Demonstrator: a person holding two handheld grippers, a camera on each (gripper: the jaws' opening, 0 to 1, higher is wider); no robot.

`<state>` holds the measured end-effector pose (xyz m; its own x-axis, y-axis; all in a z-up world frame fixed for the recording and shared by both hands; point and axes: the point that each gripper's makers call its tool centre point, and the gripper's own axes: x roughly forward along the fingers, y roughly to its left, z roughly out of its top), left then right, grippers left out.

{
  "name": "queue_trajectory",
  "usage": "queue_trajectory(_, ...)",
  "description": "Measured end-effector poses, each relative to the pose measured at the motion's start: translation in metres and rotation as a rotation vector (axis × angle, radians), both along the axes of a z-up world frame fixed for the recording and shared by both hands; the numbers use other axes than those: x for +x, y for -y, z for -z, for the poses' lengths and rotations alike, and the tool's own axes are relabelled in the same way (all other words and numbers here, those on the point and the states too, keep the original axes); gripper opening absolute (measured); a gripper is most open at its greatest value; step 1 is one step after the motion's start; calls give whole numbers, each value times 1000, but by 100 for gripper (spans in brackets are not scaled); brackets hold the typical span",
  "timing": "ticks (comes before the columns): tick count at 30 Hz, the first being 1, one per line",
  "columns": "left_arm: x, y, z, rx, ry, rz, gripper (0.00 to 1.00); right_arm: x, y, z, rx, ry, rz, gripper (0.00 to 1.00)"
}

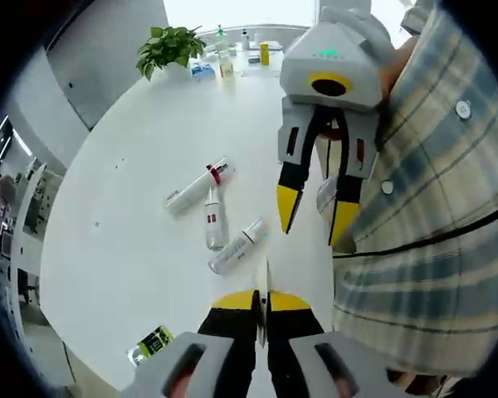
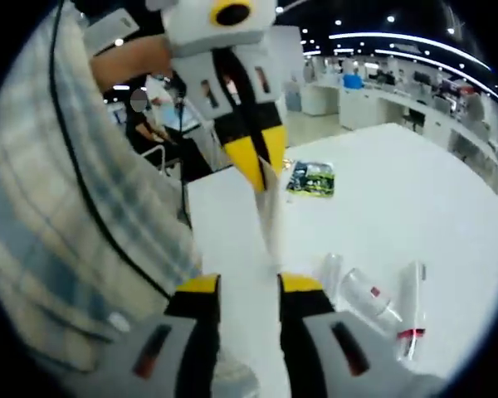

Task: Arrange the skincare products in the storage area until every visible bottle or jar stands upright without overlapping.

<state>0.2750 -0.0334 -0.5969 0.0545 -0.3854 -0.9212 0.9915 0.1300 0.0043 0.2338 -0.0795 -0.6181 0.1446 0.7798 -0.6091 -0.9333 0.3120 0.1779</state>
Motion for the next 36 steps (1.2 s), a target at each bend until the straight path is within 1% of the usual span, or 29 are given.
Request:
queue_trajectory(3, -2, 1, 5, 8, -9, -1, 0, -2, -1, 1, -2, -3, -8, 25)
queue_trajectory(6, -2, 1, 7, 3, -6, -8, 0, -5, -2, 2, -7, -5, -19, 25)
queue_trajectory(7, 0, 3, 5, -17, -3, -15, 0, -5, -2, 2, -9, -5, -22, 25)
queue_trajectory(13, 1, 2, 6, -21, -3, -26, 0, -8, -2, 4, -18, -11, -30, 26)
queue_trajectory(15, 0, 1, 6, -21, -15, -37, 1, -8, -3, 4, -16, -11, -31, 26)
queue_trajectory(16, 1, 1, 6, -22, -6, -40, 2, -9, -3, 4, -16, -12, -32, 26)
queue_trajectory(18, 5, 0, 6, -23, 35, -26, 3, -9, -4, 4, -18, -15, -32, 26)
queue_trajectory(22, 6, 0, 6, -39, 36, -38, 4, -9, -4, 4, -20, -16, -35, 27)
queue_trajectory(25, 8, 0, 6, -58, 54, -47, 8, -7, -4, 5, -22, -18, -37, 28)
queue_trajectory(27, 8, 2, 6, -87, 60, -58, 11, -6, -3, 5, -26, -22, -39, 28)
queue_trajectory(32, 8, -1, 5, -124, 56, -98, 19, -2, -4, 5, -28, -23, -43, 30)
queue_trajectory(33, 7, -1, 4, -138, 50, -113, 20, 0, -5, 4, -27, -21, -45, 30)
queue_trajectory(34, 7, -1, 2, -169, 47, -134, 22, 3, -6, 4, -27, -17, -44, 31)
queue_trajectory(35, 7, -1, 0, -195, 51, -139, 23, 5, -6, 3, -27, -11, -46, 32)
queue_trajectory(36, 6, -4, -1, -218, 47, -160, 23, 9, -7, 0, -30, -2, -50, 33)
